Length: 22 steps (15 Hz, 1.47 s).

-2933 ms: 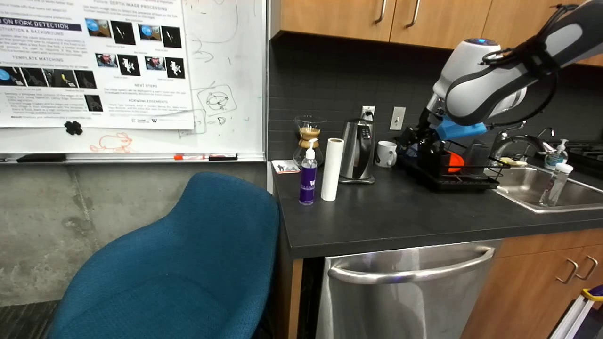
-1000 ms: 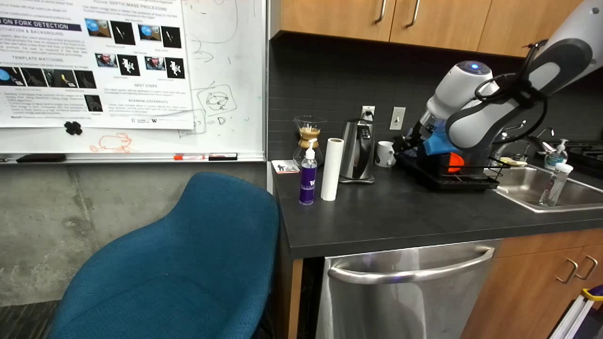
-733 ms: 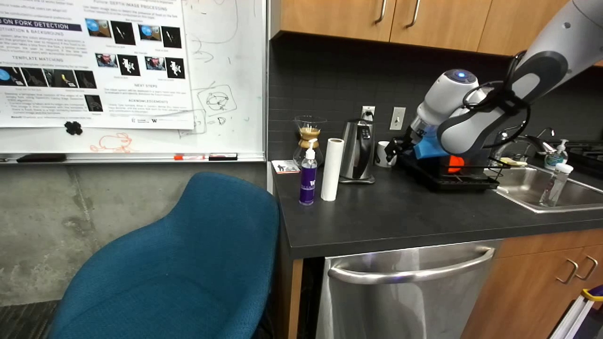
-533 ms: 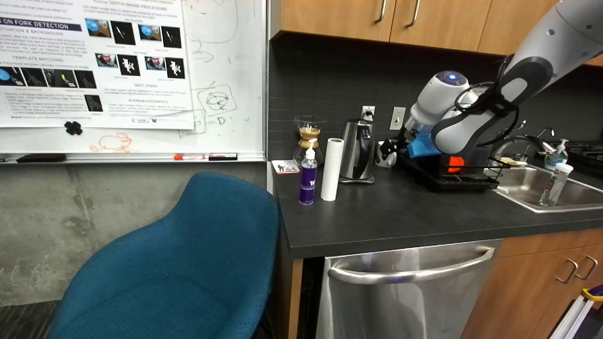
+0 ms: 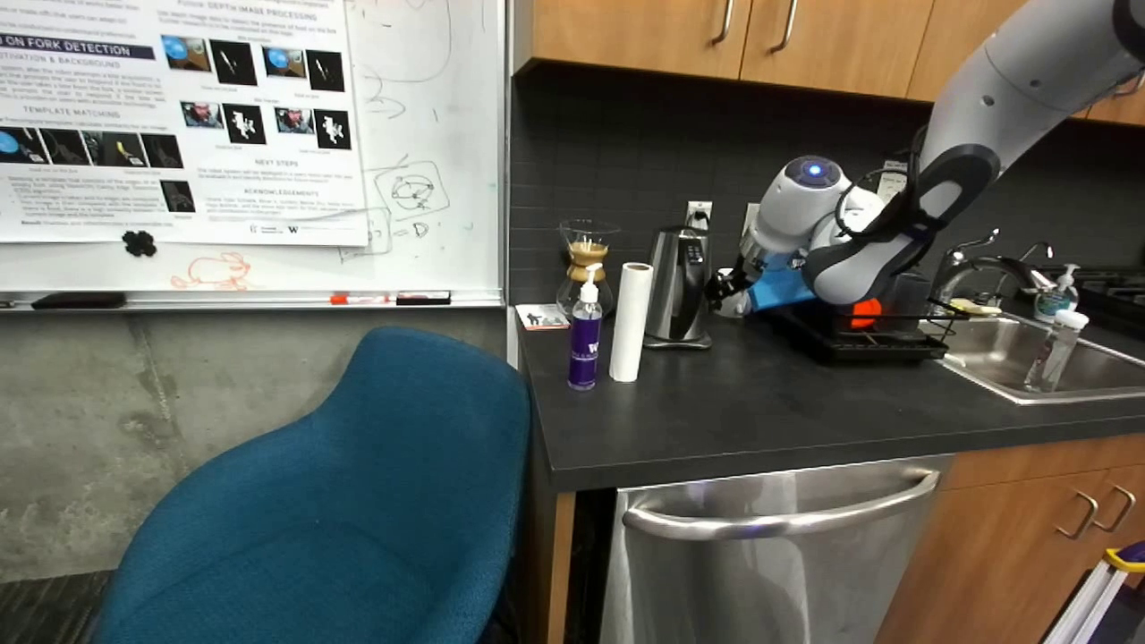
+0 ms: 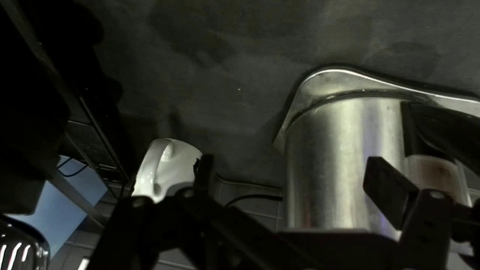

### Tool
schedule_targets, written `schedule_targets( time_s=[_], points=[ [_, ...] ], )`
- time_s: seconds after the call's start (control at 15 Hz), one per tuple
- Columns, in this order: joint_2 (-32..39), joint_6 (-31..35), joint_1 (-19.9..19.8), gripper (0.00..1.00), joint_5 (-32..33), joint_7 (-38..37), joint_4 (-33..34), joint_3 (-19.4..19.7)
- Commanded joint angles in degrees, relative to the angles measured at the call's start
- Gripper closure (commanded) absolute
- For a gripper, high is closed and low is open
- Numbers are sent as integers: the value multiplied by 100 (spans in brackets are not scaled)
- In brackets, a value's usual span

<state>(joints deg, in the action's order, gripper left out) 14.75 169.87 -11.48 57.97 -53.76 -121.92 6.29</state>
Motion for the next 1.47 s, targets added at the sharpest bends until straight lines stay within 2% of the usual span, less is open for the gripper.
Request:
schedule_targets(
  time_s=[0.0, 0.13, 0.2, 0.6, 1.0, 1.4],
  points=[
    [135, -370, 374, 0, 898, -960, 349, 372],
    [89, -571, 483, 0, 1332, -1449, 358, 470],
    [241, -669, 380, 0, 1242, -1308, 646, 468],
    [671, -983, 286, 0, 1068, -1194, 1255, 531],
    [1033, -925, 210, 0, 619, -1032, 1573, 450],
    [1093, -1059, 231, 0, 622, -1196, 1747, 539]
  ],
)
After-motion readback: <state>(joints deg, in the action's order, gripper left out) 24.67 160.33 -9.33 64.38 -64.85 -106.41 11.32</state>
